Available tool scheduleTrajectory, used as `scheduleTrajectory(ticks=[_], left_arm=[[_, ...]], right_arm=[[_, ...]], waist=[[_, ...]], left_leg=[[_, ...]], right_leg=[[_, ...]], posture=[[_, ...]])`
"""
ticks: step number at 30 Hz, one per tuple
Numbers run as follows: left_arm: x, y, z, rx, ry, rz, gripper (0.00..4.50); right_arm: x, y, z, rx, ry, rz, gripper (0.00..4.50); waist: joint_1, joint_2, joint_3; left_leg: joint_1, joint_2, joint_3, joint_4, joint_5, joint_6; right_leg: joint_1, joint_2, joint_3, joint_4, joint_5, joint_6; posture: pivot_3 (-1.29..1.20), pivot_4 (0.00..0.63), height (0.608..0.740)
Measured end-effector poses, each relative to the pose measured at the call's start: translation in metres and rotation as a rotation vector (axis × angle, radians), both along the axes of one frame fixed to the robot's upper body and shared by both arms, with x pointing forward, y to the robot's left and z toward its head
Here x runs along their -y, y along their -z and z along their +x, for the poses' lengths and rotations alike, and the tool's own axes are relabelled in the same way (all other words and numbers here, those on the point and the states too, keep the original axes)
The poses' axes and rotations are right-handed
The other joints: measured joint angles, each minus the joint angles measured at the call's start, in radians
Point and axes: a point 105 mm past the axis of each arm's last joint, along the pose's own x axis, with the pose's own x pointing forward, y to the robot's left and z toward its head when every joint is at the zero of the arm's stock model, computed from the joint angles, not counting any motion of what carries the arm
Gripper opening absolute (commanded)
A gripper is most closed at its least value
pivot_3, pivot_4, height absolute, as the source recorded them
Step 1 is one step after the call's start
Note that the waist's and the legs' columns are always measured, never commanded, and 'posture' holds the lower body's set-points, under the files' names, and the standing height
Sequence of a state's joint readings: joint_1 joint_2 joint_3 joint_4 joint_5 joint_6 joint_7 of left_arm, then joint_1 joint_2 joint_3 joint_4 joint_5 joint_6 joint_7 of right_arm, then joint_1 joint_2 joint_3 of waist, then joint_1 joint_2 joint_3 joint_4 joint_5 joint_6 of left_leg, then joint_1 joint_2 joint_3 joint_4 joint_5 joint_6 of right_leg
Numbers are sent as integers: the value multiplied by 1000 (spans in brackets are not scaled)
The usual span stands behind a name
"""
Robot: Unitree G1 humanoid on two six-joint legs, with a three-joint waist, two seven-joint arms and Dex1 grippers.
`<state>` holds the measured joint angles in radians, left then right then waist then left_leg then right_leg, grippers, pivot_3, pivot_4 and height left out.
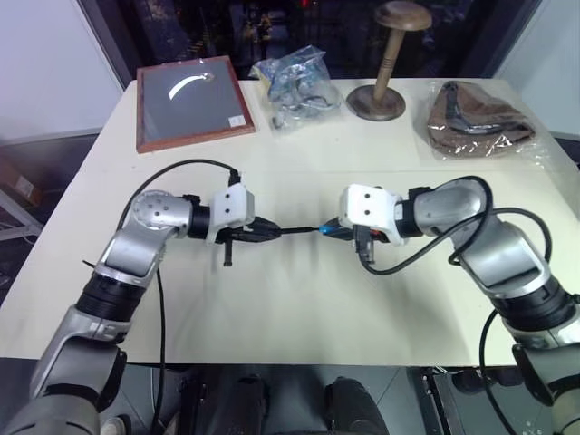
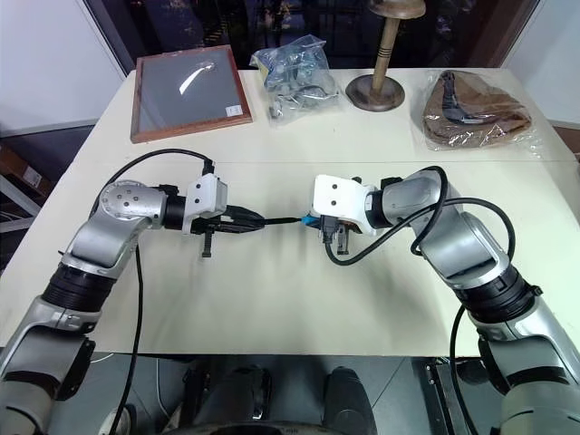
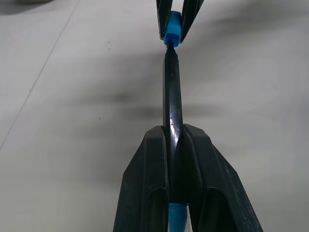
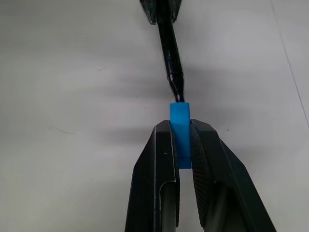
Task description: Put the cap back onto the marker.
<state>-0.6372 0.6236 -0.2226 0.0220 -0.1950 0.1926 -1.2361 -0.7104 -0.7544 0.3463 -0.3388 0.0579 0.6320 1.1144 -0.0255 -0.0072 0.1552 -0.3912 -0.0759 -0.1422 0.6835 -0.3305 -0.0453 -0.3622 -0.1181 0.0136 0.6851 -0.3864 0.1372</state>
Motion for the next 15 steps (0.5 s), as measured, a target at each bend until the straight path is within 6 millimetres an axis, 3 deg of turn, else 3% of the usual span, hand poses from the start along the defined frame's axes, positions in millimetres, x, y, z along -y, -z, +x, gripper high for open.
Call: scheduleTrajectory(ticks=[15], left_arm=[[-2,1,-4,10,-2,30,0]], right_arm=[[-6,2,2,2,-45,-29,57]], waist=[[-17,0,0]], left_leg=[[0,0,-1,0,0,0]], right_leg=[[0,0,0,0,0,0]], posture=[[0,150,740]])
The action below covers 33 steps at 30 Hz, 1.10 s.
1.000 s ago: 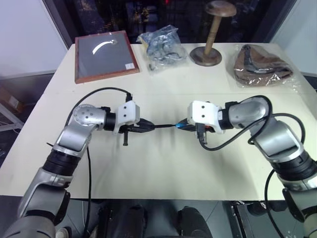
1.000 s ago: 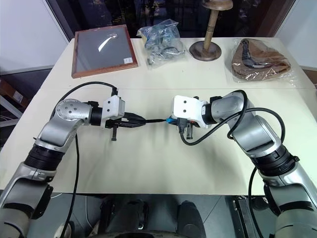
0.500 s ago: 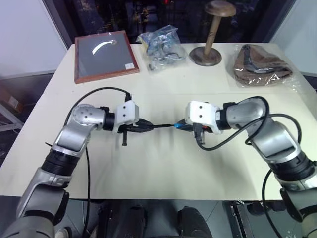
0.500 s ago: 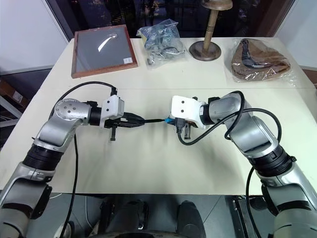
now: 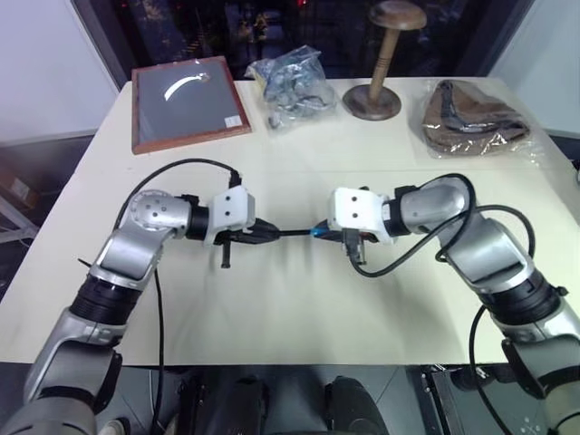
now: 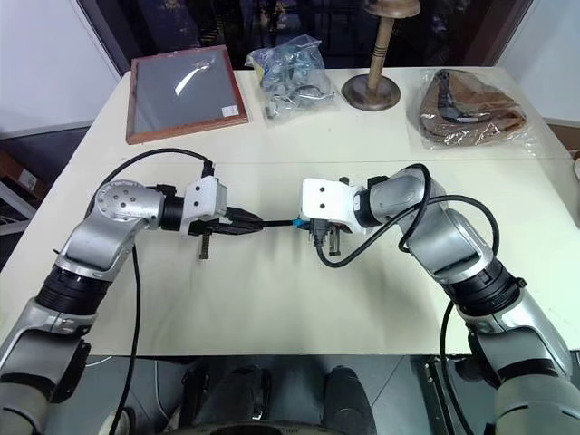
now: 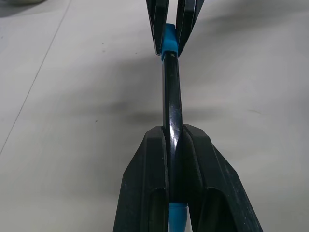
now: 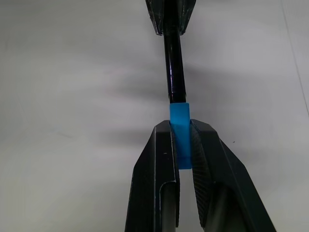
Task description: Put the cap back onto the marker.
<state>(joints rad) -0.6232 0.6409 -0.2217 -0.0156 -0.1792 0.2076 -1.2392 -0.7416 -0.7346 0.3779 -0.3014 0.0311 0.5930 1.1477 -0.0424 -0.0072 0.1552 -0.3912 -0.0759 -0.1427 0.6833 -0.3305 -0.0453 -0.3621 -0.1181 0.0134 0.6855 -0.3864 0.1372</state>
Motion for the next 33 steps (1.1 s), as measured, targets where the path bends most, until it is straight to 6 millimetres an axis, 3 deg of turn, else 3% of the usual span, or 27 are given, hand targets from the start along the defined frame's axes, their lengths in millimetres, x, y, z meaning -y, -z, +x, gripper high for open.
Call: scheduleTrajectory(ticks=[33], left_arm=[[3,4,9,187,26,40,0]], right_arm=[[-5,4,4,-55,77,-2,57]], waist=[[-2,0,0]], left_leg=[[0,0,0,0,0,0]], right_leg=[[0,0,0,1,0,0]], posture=[[0,150,740]])
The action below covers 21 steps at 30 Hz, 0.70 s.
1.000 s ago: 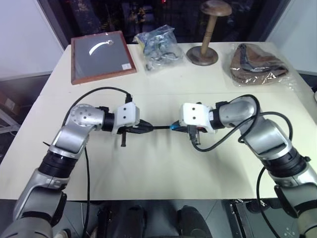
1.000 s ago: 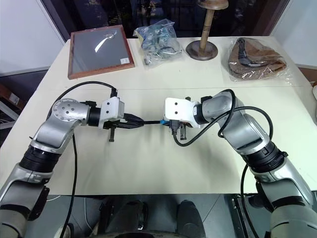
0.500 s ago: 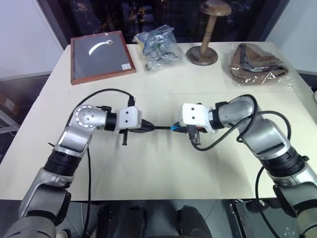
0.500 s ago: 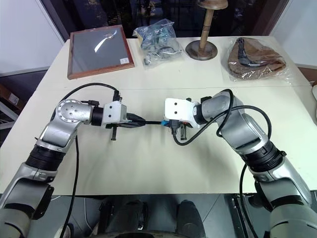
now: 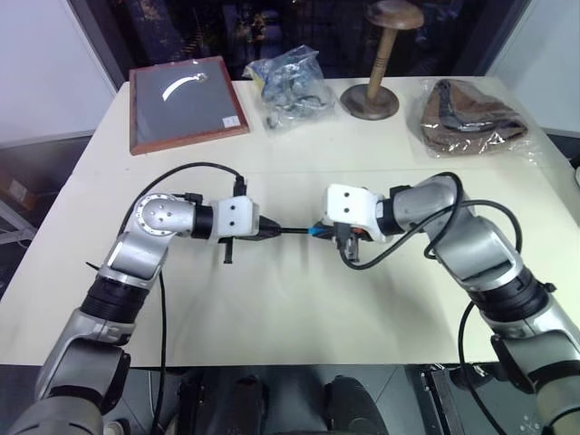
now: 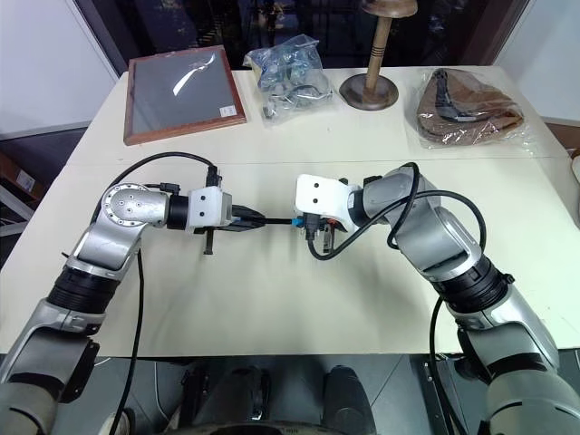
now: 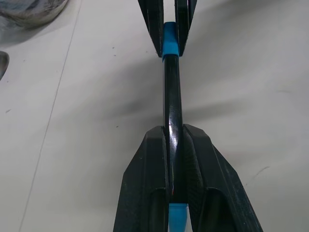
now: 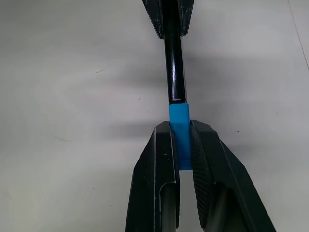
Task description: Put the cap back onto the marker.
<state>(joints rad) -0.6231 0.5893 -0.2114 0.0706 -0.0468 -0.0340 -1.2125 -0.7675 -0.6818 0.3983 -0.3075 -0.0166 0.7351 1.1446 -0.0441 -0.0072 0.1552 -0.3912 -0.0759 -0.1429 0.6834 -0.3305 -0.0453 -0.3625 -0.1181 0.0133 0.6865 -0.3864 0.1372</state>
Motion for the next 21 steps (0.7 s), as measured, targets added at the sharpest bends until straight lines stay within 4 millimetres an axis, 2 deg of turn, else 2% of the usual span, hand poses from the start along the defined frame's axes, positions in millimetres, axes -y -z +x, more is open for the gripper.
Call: scheduleTrajectory(ticks=[12,21], left_arm=[[-4,3,2,-177,-80,-87,0],[-6,4,-1,-172,-70,-77,0]], right_arm=[[-6,-2,4,72,-3,-27,57],[-8,-2,3,74,-22,-27,57]], waist=[[-1,0,0],[0,0,0]], left_leg=[[0,0,0,0,0,0],[0,0,0,0,0,0]], right_leg=[[-1,0,0,1,0,0],[-1,0,0,1,0,0]], posture=[[0,150,740],[0,150,740]])
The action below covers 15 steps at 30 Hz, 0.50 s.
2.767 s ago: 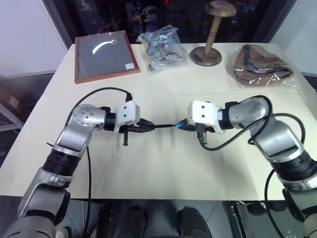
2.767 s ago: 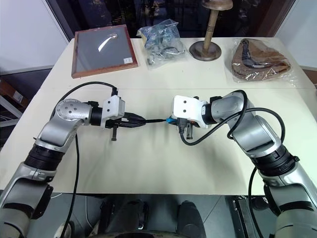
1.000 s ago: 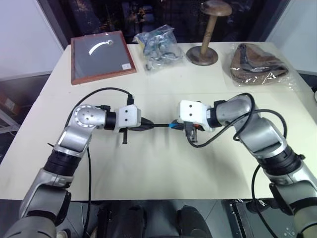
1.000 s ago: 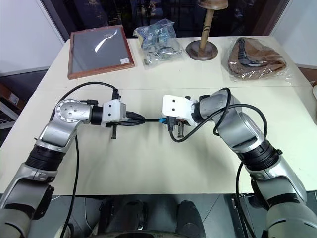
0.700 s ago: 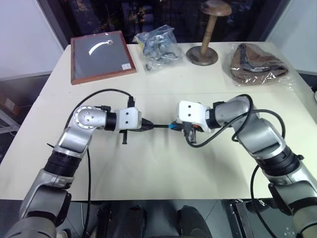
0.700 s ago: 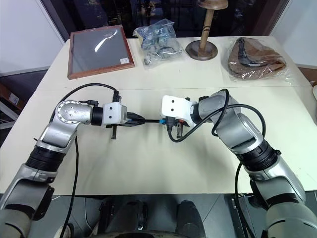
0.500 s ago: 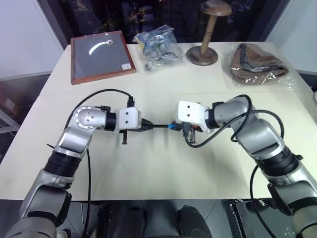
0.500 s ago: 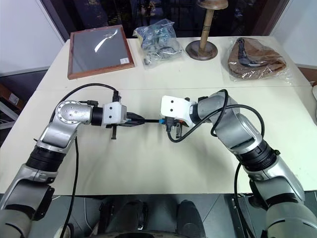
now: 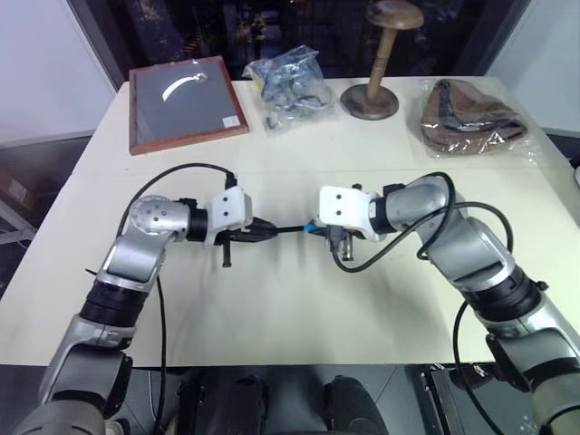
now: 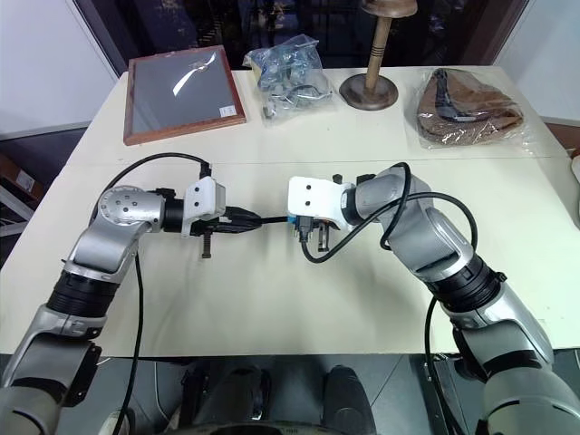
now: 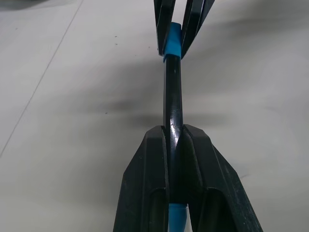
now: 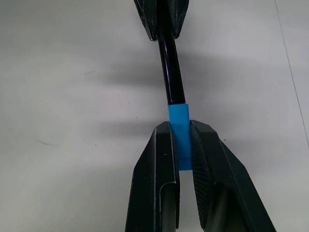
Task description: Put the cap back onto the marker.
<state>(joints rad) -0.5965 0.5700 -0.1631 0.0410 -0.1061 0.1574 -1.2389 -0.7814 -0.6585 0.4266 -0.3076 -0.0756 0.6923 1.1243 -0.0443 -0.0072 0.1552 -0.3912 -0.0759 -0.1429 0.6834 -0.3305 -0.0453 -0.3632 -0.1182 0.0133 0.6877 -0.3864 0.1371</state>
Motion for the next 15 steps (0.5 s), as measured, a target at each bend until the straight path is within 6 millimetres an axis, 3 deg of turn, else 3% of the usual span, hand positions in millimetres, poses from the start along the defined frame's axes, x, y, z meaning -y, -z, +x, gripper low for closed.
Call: scheduleTrajectory(ticks=[15], left_arm=[[0,-1,0,80,44,30,0]], right_arm=[[-1,0,-2,-26,-6,7,57]], waist=[[0,0,0]], left_leg=[[0,0,0,0,0,0]], right_leg=[[0,0,0,0,0,0]], posture=[[0,150,740]])
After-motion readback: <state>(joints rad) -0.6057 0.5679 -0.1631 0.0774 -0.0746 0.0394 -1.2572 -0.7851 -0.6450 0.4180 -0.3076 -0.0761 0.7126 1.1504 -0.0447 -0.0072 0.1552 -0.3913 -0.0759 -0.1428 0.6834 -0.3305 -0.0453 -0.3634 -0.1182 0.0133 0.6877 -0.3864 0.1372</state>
